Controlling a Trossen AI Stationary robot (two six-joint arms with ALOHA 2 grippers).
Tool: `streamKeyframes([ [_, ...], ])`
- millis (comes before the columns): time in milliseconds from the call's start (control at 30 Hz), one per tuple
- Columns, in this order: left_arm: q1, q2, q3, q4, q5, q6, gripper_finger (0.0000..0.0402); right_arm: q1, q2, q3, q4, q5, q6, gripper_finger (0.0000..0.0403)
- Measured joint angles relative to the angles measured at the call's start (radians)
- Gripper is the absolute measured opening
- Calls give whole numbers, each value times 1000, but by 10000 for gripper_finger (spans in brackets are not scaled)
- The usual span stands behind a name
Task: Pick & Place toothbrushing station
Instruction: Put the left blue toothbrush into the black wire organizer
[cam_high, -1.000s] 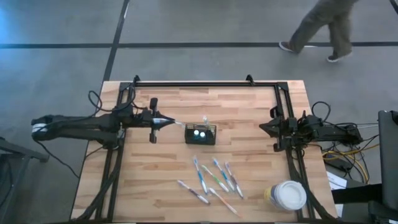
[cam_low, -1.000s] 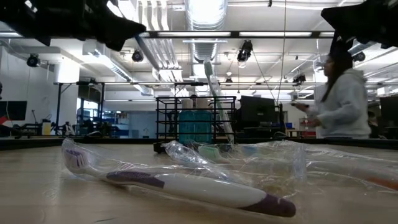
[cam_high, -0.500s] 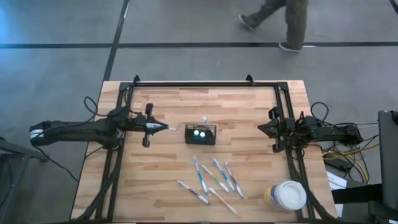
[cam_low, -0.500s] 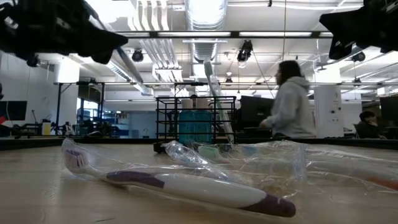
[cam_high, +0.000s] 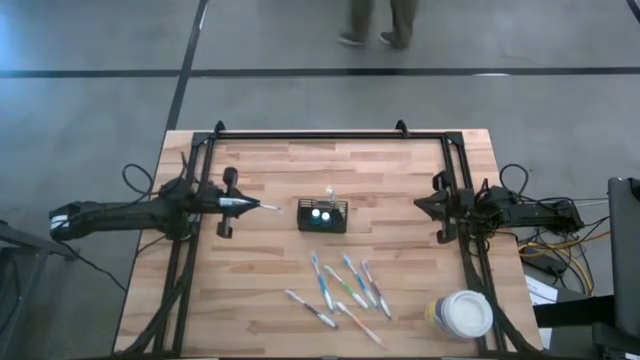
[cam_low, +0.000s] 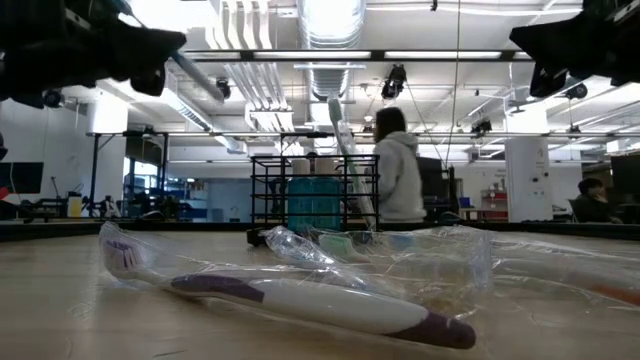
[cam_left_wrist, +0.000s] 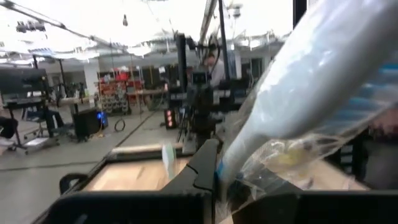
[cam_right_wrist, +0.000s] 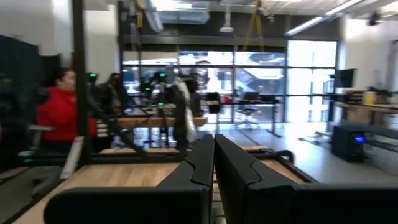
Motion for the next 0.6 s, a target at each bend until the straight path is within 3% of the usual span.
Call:
streamKeyframes([
  [233, 0, 119, 65, 124, -2, -14, 18, 0, 0, -1, 1, 38, -25, 8],
  [600, 0, 392, 226, 27, -29, -11, 18, 0, 0, -7, -2, 38, -24, 8],
])
